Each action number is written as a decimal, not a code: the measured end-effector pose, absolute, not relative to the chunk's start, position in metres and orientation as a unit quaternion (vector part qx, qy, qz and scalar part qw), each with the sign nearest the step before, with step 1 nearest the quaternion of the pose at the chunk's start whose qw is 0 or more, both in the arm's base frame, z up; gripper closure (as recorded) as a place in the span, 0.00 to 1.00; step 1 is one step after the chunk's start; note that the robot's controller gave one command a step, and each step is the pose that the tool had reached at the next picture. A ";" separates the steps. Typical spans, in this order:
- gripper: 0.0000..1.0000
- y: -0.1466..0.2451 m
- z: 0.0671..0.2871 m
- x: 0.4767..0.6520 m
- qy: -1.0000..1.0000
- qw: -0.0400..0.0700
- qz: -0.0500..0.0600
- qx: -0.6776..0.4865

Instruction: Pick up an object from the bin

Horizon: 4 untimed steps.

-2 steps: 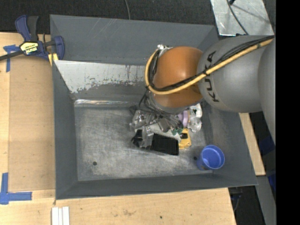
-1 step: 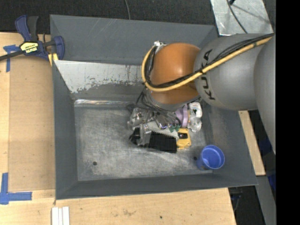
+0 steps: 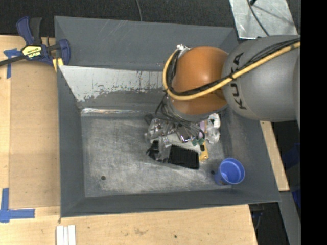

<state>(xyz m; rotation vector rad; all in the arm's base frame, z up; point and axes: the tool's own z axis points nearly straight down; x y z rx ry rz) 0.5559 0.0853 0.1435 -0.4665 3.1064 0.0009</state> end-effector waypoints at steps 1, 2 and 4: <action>1.00 0.088 0.132 0.567 0.988 0.004 0.000 -0.155; 1.00 0.083 0.141 0.558 0.988 -0.003 0.000 -0.157; 1.00 0.076 0.188 0.556 0.988 0.000 0.000 -0.152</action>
Offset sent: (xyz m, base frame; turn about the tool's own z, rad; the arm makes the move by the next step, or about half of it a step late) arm -0.0069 -0.0100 0.0314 -0.0194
